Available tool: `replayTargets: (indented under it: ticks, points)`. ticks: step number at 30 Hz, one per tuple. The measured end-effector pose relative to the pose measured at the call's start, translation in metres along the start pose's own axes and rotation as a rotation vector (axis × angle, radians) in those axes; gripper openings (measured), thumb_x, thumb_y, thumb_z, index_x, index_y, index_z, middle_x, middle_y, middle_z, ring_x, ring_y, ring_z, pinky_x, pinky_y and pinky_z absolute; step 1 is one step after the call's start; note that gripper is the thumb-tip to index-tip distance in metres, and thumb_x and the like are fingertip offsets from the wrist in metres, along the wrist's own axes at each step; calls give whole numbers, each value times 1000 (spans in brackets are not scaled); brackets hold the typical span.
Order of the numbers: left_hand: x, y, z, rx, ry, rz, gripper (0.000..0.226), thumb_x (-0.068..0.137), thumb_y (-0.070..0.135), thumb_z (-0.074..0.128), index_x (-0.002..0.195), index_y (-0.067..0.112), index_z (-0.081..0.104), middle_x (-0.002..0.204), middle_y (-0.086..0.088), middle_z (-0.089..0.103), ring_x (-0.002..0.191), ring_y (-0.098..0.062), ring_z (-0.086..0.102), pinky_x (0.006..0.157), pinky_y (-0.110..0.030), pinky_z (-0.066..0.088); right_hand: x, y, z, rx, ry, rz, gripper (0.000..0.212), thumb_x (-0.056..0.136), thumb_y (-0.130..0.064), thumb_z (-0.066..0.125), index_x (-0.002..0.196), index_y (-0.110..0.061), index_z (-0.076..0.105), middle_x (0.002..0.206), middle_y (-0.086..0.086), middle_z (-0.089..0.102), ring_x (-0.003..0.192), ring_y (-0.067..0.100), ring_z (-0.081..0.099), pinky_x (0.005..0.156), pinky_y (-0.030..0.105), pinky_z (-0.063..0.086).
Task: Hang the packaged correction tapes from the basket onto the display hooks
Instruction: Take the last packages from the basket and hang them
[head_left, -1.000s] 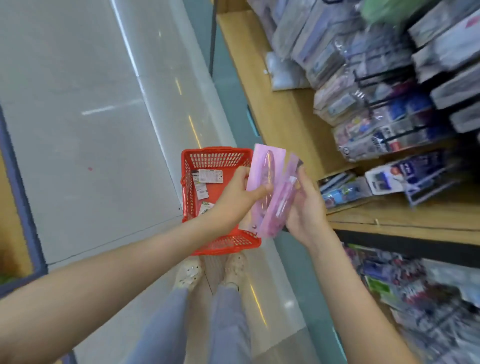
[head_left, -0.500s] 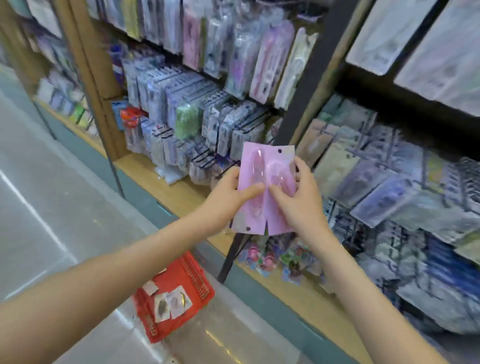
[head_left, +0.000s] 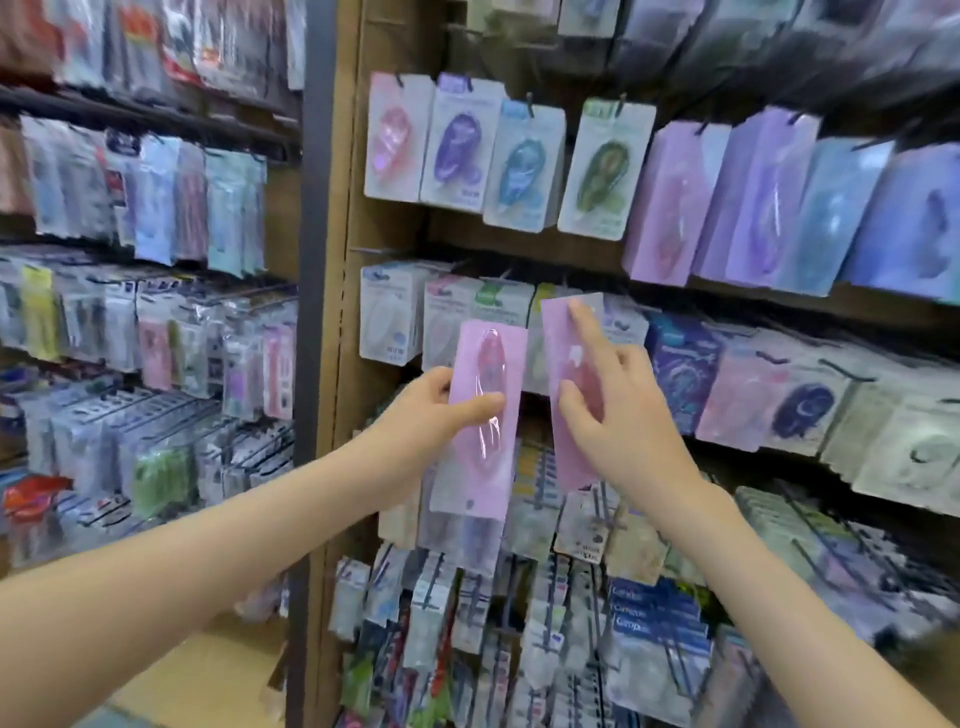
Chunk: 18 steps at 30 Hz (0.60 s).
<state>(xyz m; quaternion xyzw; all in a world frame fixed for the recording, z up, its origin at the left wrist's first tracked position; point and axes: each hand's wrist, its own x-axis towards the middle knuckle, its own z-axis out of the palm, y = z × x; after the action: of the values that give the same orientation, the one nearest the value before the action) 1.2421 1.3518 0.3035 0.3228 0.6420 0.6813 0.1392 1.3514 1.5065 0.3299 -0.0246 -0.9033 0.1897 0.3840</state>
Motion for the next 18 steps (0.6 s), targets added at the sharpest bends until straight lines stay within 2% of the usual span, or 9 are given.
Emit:
replayTargets:
  ticks: [4, 7, 8, 10, 12, 13, 15, 16, 18]
  points:
    - [36, 48, -2, 83, 6, 124, 31, 86, 29, 69, 113, 17, 59, 105, -1, 70, 98, -18, 67, 91, -38, 51, 41, 10, -33, -37, 109, -3, 64, 97, -25, 49, 149, -43, 16, 96, -8, 34, 76, -10, 43, 72, -6, 28]
    - [67, 76, -1, 124, -10, 221, 35, 83, 26, 71, 113, 13, 59, 107, -8, 69, 100, -23, 67, 91, -39, 52, 69, 18, -54, -80, 183, 17, 65, 96, -26, 49, 150, -41, 17, 97, -4, 35, 73, -8, 43, 71, -7, 27]
    - [78, 84, -1, 130, -22, 255, 36, 83, 24, 72, 114, 12, 59, 108, -9, 68, 98, -22, 67, 87, -36, 54, 80, 21, -61, -105, 204, 25, 65, 96, -27, 50, 150, -41, 18, 94, -6, 34, 71, -5, 43, 70, -6, 27]
    - [99, 98, -2, 176, -48, 330, 32, 84, 21, 70, 114, 14, 59, 106, -7, 69, 89, -10, 68, 68, -17, 54, 103, 27, -74, -168, 241, 27, 64, 95, -29, 49, 150, -42, 18, 93, -7, 34, 72, -6, 43, 67, -3, 28]
    - [120, 111, -4, 210, -49, 405, 25, 85, 22, 70, 108, 22, 59, 102, 1, 68, 82, -1, 66, 58, -9, 47, 126, 33, -84, -202, 270, 57, 63, 96, -30, 48, 150, -43, 17, 99, -2, 36, 77, -2, 43, 63, 10, 29]
    - [130, 117, -5, 213, -45, 437, 26, 84, 24, 70, 106, 26, 58, 104, 3, 68, 85, -2, 65, 65, -11, 49, 137, 37, -88, -205, 283, 89, 63, 96, -30, 47, 150, -42, 17, 103, 1, 37, 79, 5, 41, 66, 17, 27]
    - [150, 126, -7, 192, -33, 465, 35, 81, 28, 73, 112, 26, 58, 108, 3, 68, 96, -10, 66, 84, -27, 54, 158, 44, -95, -211, 293, 148, 62, 97, -29, 47, 151, -39, 18, 109, 2, 37, 87, 14, 34, 71, 22, 22]
    - [159, 129, -8, 182, -30, 472, 40, 80, 30, 74, 116, 26, 58, 109, 2, 69, 98, -14, 67, 89, -36, 53, 166, 48, -96, -217, 299, 161, 62, 97, -29, 47, 151, -38, 18, 112, 2, 38, 89, 14, 31, 72, 22, 21]
    - [172, 134, -8, 191, -44, 501, 43, 80, 30, 73, 119, 24, 58, 108, 1, 69, 97, -17, 68, 91, -44, 53, 178, 56, -94, -231, 323, 175, 64, 96, -29, 48, 151, -41, 17, 123, 7, 43, 86, 11, 32, 74, 23, 23]
